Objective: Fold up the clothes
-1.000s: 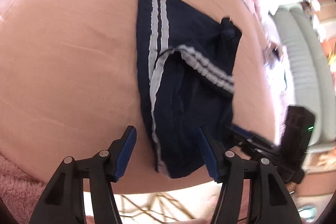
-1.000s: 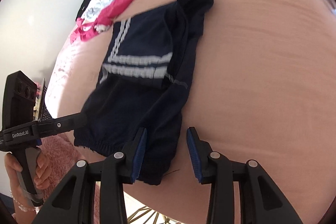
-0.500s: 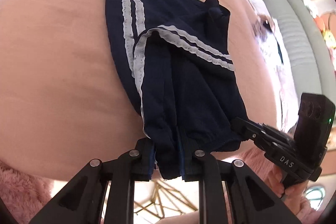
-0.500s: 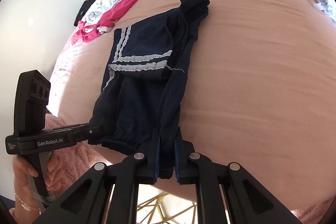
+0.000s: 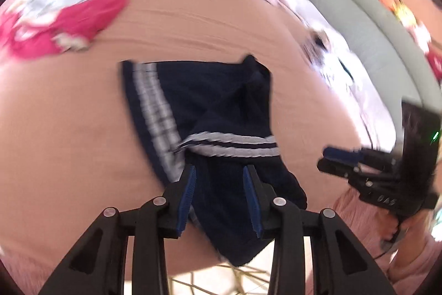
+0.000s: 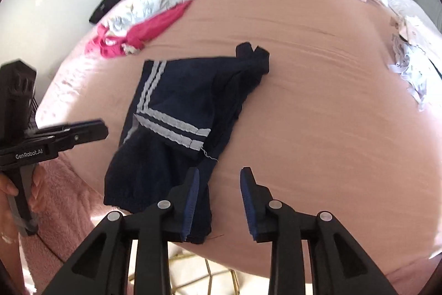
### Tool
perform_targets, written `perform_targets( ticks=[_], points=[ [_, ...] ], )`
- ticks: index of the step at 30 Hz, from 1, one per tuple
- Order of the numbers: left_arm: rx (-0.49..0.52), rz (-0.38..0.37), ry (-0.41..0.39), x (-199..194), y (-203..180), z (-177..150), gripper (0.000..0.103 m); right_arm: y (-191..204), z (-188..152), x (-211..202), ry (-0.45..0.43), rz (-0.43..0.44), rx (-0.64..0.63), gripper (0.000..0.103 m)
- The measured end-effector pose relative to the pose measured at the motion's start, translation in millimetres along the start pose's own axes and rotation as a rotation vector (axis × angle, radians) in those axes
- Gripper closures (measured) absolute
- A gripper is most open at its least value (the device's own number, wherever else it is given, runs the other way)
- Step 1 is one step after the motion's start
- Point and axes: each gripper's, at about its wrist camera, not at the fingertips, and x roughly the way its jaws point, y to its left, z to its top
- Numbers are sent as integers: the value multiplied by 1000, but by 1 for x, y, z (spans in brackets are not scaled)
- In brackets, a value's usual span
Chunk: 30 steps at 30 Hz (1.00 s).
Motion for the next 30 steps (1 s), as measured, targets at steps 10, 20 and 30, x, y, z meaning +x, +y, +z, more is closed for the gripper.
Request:
perform_targets(
  ticks=[10, 20, 30],
  points=[
    [52, 11, 200, 39, 7, -24, 71, -17, -53, 52, 213, 118, 51, 72],
    [374, 82, -2, 7, -25, -1, 71, -49, -22, 26, 121, 64, 78, 72],
    [589, 40, 88, 21, -42, -17, 71, -62, 35, 67, 130, -1, 94, 72]
  ],
)
